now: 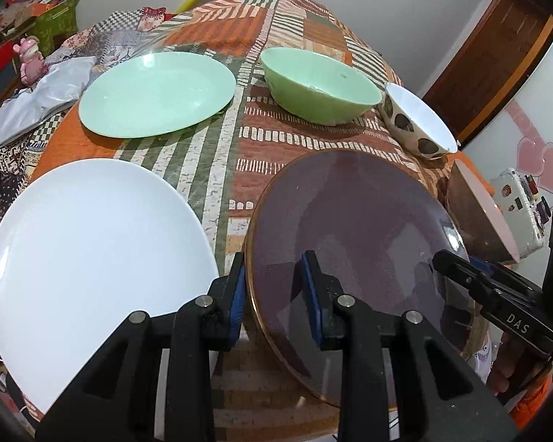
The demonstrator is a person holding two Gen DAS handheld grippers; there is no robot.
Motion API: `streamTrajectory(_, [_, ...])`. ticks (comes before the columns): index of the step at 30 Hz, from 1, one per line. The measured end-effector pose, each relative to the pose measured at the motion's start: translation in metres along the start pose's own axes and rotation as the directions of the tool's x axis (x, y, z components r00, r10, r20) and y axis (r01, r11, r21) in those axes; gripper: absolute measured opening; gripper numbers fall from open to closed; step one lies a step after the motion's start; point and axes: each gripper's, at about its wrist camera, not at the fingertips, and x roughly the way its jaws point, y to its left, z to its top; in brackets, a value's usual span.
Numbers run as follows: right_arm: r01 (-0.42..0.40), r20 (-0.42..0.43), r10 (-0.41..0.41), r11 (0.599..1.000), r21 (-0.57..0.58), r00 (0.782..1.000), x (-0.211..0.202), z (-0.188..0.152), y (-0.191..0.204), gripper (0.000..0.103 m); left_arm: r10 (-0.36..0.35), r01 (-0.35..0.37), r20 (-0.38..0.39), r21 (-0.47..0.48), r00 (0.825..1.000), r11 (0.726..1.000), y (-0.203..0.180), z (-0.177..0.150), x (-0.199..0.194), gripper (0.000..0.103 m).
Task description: Organize plates and bowls
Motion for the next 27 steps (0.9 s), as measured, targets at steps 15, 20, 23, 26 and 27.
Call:
streamTrajectory(15, [0.016, -0.01, -0.017, 1.0, -0.017, 1.0, -0.005, 0.0, 0.004, 0.033, 0.036, -0.037, 0.016, 0.03, 0.999, 0.999, -0.004, -0.003, -0.002, 0.029])
streamTrajectory(20, [0.019, 0.006, -0.019, 1.0, -0.023, 1.0, -0.017, -0.002, 0.003, 0.033, 0.035, -0.037, 0.05, 0.039, 0.998, 0.999, -0.006, -0.006, -0.021, 0.029])
streamTrajectory(23, [0.016, 0.027, -0.015, 0.999, -0.041, 1.0, -0.027, -0.002, 0.007, 0.034, 0.049, -0.053, 0.081, 0.052, 0.996, 0.997, -0.01, -0.009, -0.035, 0.033])
streamTrajectory(26, [0.013, 0.047, -0.01, 0.998, -0.062, 0.999, -0.035, -0.002, 0.015, 0.034, 0.063, -0.072, 0.124, 0.063, 0.99, 0.995, -0.014, -0.014, -0.051, 0.039])
streamTrajectory(27, [0.011, 0.054, -0.007, 0.997, -0.07, 0.998, -0.038, -0.001, 0.018, 0.035, 0.069, -0.078, 0.137, 0.067, 0.988, 0.995, -0.016, -0.015, -0.056, 0.04])
